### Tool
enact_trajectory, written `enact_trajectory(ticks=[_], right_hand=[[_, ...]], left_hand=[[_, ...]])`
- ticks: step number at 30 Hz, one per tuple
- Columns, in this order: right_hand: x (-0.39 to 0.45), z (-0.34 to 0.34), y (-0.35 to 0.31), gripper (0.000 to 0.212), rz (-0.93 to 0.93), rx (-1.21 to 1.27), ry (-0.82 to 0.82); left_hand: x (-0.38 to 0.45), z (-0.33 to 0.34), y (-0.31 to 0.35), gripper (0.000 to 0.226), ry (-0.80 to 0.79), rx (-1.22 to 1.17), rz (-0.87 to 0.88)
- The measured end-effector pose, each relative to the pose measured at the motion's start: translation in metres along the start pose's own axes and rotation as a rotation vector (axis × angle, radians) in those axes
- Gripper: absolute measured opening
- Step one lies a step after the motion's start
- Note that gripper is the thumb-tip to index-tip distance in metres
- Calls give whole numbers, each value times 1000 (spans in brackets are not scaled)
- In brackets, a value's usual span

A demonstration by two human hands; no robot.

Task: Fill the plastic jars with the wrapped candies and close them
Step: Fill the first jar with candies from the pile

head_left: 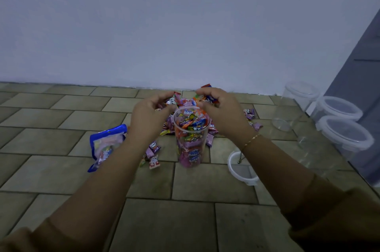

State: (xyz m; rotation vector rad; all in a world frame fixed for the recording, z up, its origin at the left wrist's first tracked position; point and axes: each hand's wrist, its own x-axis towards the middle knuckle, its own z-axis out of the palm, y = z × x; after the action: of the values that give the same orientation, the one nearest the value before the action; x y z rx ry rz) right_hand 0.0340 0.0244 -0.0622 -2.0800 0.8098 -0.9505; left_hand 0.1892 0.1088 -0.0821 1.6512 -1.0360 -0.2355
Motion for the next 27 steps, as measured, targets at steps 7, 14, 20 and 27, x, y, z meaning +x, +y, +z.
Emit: enact_trajectory(ticks=[7,14,20,27], right_hand=[[-4,8,1,23,40,60,-50],[-8,10,-3,19,-32,-49,5],[-13,30,-27,21,-430,-290,214],[-29,82,-47,30,-380,-383,-179]], left_hand=[[-4,10,-4,37,-222,-60,-7],[-3,-12,-9,27,-116,-98,-46],[-3,-51,-24,26,-234,212,-115],[-19,-79,-51,51,-553,853,-108]])
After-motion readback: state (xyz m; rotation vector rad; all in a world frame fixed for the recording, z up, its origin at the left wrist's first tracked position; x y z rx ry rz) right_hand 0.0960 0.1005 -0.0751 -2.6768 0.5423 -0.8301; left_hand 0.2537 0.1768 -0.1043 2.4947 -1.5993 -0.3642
